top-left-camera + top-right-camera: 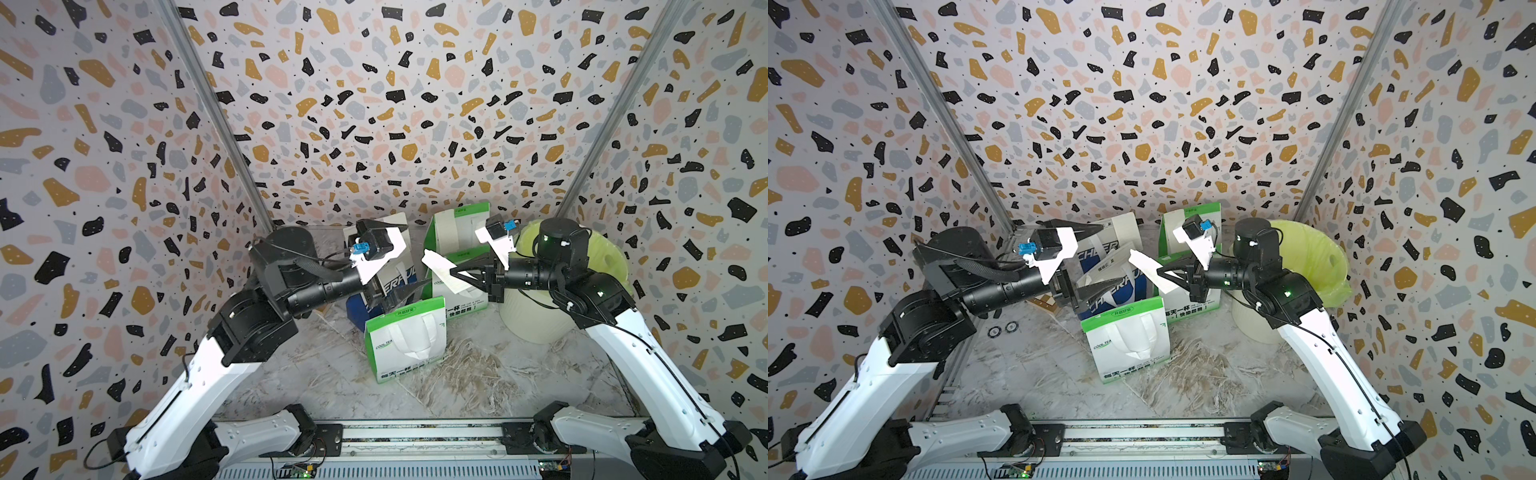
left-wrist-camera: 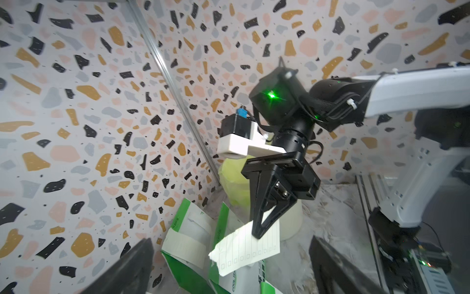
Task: Shred takeout receipts and throw away
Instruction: Shred the takeout receipt.
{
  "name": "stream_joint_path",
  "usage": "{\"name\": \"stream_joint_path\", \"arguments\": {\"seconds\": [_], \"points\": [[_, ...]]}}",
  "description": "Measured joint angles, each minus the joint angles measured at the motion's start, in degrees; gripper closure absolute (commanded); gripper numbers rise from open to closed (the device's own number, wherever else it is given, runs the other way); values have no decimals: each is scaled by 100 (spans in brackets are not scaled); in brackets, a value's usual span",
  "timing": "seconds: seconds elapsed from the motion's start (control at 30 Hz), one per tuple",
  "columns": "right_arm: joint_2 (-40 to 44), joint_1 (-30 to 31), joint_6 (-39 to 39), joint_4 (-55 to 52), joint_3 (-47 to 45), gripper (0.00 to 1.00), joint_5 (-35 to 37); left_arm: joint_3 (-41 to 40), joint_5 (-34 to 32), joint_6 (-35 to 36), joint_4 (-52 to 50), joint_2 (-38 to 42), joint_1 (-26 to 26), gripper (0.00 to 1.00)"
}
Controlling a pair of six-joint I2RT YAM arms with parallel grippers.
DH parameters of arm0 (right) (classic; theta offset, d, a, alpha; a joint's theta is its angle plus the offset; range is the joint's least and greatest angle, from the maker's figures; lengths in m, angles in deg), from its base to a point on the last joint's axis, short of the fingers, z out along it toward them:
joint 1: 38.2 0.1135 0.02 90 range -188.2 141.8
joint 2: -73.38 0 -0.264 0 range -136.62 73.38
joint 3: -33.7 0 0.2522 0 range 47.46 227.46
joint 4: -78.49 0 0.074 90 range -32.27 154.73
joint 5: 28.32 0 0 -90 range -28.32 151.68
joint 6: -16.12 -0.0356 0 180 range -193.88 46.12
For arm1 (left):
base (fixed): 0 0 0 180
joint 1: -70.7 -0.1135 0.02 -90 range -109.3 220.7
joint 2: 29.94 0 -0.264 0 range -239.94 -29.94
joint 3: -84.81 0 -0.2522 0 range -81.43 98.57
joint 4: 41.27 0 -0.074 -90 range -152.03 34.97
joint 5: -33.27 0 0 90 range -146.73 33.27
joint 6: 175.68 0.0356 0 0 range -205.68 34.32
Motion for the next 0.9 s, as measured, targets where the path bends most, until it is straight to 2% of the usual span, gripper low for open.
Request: {"name": "stream_joint_path", "arguments": {"seconds": [0.17,0.37,0.63,0.7,0.9], "points": [[-153,181,262,-466,192,100,-7,420,363,675,-1231,-695,-15,17],[-267,411,474,-791,369,100,-2,396,511,857,-1641,-1213,-17,21],[-284,507,601,-1001,369,100,76,157,562,662,-1250,-1113,-26,54],[-284,507,614,-1029,369,100,122,103,584,640,-1224,-1097,-42,58],[-284,507,623,-1075,374,100,210,74,721,601,-1226,-1091,-46,81]]}}
